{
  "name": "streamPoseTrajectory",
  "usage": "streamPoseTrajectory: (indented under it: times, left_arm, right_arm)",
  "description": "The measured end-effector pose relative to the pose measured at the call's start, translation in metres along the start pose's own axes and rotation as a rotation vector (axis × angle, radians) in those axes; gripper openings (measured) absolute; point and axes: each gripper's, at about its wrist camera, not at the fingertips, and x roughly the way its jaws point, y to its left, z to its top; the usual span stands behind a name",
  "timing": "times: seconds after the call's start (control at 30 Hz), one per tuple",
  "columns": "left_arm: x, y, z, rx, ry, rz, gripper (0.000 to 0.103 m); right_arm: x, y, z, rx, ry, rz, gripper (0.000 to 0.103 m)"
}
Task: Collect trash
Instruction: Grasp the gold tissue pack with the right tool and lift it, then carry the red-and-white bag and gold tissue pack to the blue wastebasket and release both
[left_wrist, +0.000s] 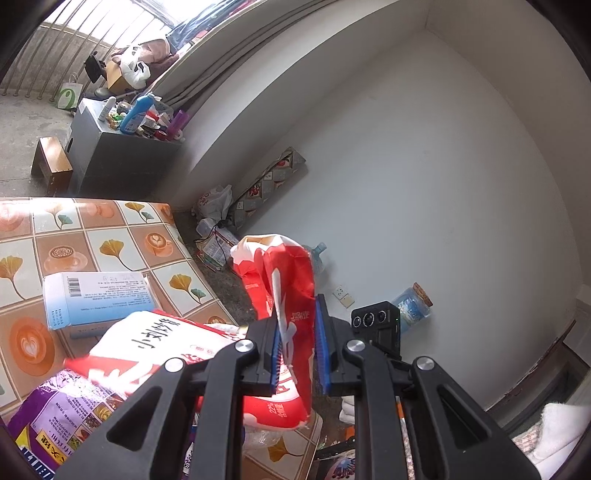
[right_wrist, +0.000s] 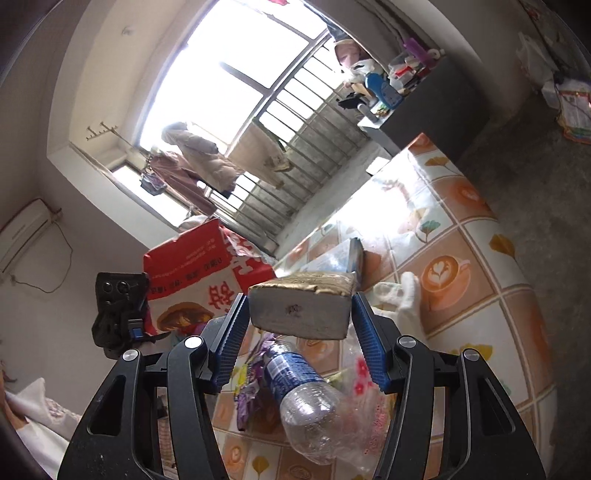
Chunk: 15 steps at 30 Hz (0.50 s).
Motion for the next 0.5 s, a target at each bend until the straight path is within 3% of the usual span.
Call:
streamPoseTrajectory:
  times: [0.1, 0.27, 0.5]
  left_arm:
    - [0.008, 0.003, -0.005, -0.01, 0.014, 0.004, 0.015]
    - [0.013, 0.011, -0.011, -0.027, 0.026, 0.018, 0.015]
    - [0.008, 0.022, -0.01, -0.053, 0.024, 0.032, 0.015]
  right_arm:
    - [0.0, 0.004, 0.004, -0.024, -0.007, -0.016, 0.055]
    - [0.01, -0.009, -0.004, -0.029, 0.033, -0.119, 0.054]
    - [0.013, -0.043, -0.015, 0.005, 0.046, -0.376, 0.055]
